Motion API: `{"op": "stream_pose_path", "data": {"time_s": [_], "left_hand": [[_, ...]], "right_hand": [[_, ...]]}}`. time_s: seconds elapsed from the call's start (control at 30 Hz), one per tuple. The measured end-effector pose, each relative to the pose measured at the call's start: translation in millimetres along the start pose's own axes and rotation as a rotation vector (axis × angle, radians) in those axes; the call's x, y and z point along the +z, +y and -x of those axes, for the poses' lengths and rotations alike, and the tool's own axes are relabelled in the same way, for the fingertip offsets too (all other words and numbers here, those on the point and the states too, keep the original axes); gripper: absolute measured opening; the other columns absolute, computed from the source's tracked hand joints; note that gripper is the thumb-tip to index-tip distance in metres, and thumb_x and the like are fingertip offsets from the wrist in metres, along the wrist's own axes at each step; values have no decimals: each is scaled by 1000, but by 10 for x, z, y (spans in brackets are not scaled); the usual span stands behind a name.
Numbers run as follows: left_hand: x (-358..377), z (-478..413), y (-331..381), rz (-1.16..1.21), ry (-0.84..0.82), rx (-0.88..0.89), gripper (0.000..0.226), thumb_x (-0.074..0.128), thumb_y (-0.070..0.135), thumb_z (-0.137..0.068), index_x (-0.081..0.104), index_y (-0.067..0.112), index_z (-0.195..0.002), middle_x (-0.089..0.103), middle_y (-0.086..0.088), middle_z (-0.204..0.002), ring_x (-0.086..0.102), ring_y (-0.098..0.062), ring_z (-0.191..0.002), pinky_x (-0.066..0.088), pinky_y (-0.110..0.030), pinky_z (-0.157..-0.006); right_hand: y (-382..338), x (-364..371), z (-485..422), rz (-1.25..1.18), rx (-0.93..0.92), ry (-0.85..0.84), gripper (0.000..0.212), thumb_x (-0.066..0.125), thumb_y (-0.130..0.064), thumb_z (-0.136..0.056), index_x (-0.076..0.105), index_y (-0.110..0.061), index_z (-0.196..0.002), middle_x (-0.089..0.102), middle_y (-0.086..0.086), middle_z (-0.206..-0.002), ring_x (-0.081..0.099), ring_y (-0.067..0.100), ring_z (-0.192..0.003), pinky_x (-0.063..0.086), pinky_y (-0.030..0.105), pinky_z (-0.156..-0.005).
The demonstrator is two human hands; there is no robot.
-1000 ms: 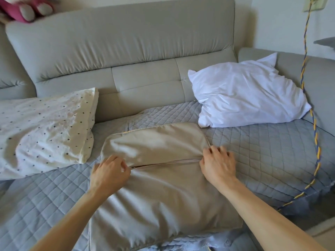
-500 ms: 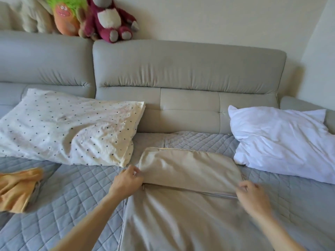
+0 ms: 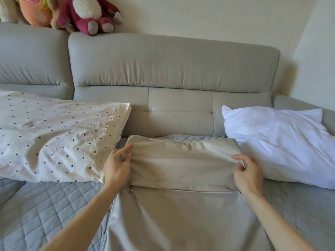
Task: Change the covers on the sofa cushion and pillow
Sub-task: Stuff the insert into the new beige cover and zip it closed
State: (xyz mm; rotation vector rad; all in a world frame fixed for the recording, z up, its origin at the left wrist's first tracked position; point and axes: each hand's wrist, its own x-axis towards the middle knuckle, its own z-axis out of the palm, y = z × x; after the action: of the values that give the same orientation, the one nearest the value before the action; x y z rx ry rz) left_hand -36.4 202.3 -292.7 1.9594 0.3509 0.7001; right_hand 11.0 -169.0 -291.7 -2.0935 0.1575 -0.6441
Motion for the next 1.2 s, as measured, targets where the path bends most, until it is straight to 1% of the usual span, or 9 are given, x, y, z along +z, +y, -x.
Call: {"op": "stream_pose_path", "data": {"time_s": [0.13,0.27,0.37,0.47,0.57,0.73,0.93,1.07,1.2], "left_hand": [[216,-390,-167,-291,-117,72,37,48,37,-100,56,36,-136,58,6,-121,55,-17,-111,43,-32,-91],[359,-328,-294,-805,-609,-105,65,37,66,-94,29,37,-151,19,-7,-159,22,-34,-144,24,-48,-116],[335,84,-226,-766,-490,114,61,41,69,-91,36,41,-145,17,0,-160,16,-28,-146,20,-47,-116],[265,467,-240,-696,-357,500,40,50,62,-89,55,37,-121,47,6,-135,44,-21,-126,39,-39,-103],[247,787,-347,-669,-284,790,31,46,52,-95,63,26,-92,57,7,-97,58,-21,-88,46,-33,-73],[150,958,-352,-779,-290,657,36,42,59,-89,61,31,-102,57,7,-103,59,-18,-90,49,-36,-78],[127,824,-141,-959,-354,548,52,39,55,-84,65,24,-116,63,8,-121,61,-19,-106,46,-43,-87],[141,706,-40,-970,-268,654,39,36,37,-89,73,28,-94,72,13,-91,64,-16,-86,42,-34,-75],[224,537,-106,-1008,-161,713,16,57,23,-81,71,27,-86,73,9,-78,60,-21,-95,31,-38,-86]], "right_hand": [[72,182,-287,120,-3,-110,27,51,-13,-96,66,-16,-119,62,7,-126,56,26,-114,40,30,-95],[106,180,-117,577,88,-520,59,52,-58,-91,38,-39,-145,7,2,-165,14,32,-148,23,49,-114],[146,76,295,644,-107,-509,58,51,-68,-86,43,-46,-140,9,-9,-163,6,23,-149,17,47,-117],[240,-18,636,615,-418,-370,42,51,-59,-84,65,-37,-117,46,-9,-138,43,26,-129,40,44,-101],[301,-68,910,514,-542,-361,35,47,-45,-86,69,-28,-106,57,-12,-115,61,22,-101,52,37,-82],[213,-108,1034,647,-356,-521,49,43,-43,-86,46,-38,-135,33,-15,-154,37,18,-136,37,39,-105],[-47,-32,917,696,-164,-467,34,33,-46,-99,42,-40,-132,43,-22,-144,24,15,-139,25,38,-109],[21,-56,784,811,-238,-393,33,36,-36,-99,55,-39,-126,55,-16,-133,33,18,-132,30,39,-99],[74,-43,661,839,-261,-314,17,59,-27,-89,71,-31,-102,71,-10,-106,49,23,-118,39,39,-83]]}}
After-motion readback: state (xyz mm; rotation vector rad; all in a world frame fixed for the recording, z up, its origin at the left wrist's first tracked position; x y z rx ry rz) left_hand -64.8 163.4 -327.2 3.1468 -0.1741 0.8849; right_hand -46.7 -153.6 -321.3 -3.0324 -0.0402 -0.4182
